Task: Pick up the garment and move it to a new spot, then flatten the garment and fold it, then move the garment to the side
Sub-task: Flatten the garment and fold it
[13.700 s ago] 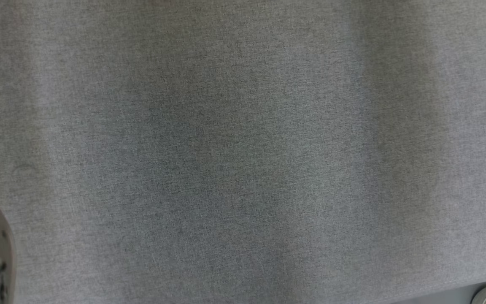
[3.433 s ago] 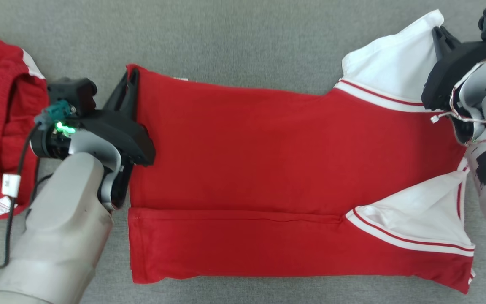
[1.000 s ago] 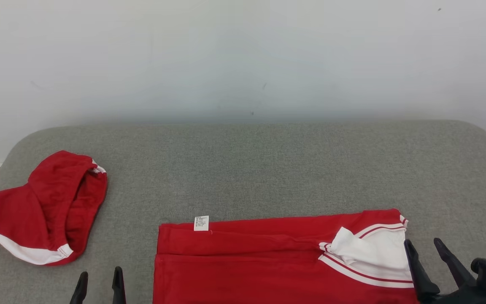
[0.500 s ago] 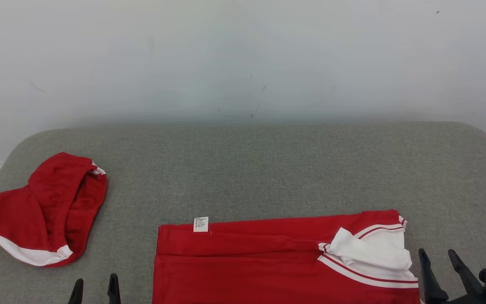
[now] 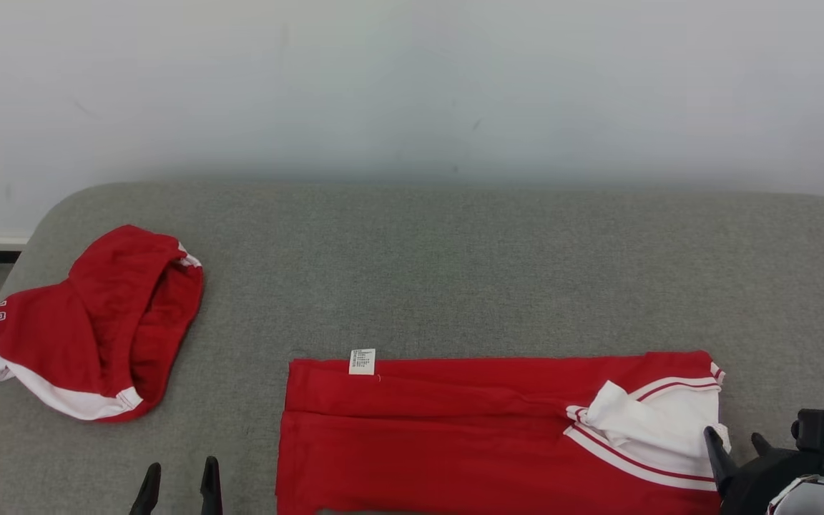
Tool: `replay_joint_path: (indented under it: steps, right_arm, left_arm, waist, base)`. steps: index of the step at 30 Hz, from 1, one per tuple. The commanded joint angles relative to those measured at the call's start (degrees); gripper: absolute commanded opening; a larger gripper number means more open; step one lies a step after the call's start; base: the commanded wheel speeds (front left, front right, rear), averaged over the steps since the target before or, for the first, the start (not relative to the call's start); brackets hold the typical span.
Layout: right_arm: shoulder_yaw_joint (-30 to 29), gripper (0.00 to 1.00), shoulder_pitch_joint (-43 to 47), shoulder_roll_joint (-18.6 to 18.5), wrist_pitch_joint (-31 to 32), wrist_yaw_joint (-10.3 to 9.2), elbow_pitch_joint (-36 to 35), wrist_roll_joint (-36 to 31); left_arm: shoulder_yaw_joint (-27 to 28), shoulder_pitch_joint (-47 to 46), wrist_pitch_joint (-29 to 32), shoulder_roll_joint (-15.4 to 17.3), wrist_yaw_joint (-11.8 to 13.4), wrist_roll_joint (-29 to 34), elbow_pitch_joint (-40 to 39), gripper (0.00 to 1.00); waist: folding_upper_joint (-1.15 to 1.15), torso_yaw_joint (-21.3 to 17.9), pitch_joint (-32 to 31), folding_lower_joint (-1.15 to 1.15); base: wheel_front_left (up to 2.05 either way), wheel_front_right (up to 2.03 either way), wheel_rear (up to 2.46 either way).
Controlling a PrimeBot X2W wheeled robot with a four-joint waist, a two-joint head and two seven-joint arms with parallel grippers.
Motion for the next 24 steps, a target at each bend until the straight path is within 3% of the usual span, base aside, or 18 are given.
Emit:
replay_joint_path:
  steps: [1,11,16,17,18,19,24]
  right_arm:
    - [-0.19,1.00,-1.29,0.48,0.92,-0.12,2.07,-0.69]
    - [-1.58,1.00,-5.28,2.91,5.56,-0.11,12.65,-1.52]
    - [-0.25,1.00,-6.68,4.80,8.30,0.10,14.37,-0.27]
    - [0.32,0.94,-6.84,4.84,8.58,0.11,14.40,-0.17]
    - [0.72,0.24,-7.13,4.73,8.54,0.15,14.33,-0.23]
    - [1.04,0.00,-7.42,4.65,8.57,0.16,14.33,-0.06]
    - [1.64,0.00,-8.97,2.70,6.48,-0.02,13.61,0.38]
  left_arm:
    - [-0.05,-0.85,-0.11,-0.02,-0.31,-0.22,0.12,1.00]
    - [-0.19,-2.21,-0.11,-0.02,-0.86,-0.07,0.50,1.00]
    - [-0.05,-2.71,-0.12,-0.02,-1.04,0.05,1.21,1.00]
    - [-0.04,-2.97,-0.12,-0.02,-1.07,0.14,1.41,1.00]
    - [-0.09,-3.20,-0.12,-0.03,-1.13,0.28,1.68,1.00]
    - [-0.15,-3.48,-0.12,-0.03,-1.17,0.44,1.96,1.00]
    - [-0.22,-5.04,-0.12,-0.02,-1.33,0.65,2.75,1.00]
  waist:
    - [0.00,1.44,1.48,0.00]
    - [0.00,3.66,3.16,0.00]
    - [0.00,3.46,3.27,0.00]
    - [0.00,3.37,3.29,0.00]
    - [0.00,3.24,3.33,0.00]
    - [0.00,3.08,3.39,0.00]
    - [0.00,2.20,3.60,0.00]
  base:
    - [0.00,0.00,0.00]
    - [0.00,0.00,0.00]
    - [0.00,0.00,0.00]
    - [0.00,0.00,0.00]
    - [0.00,0.00,0.00]
    - [0.00,0.00,0.00]
    - [0.00,0.00,0.00]
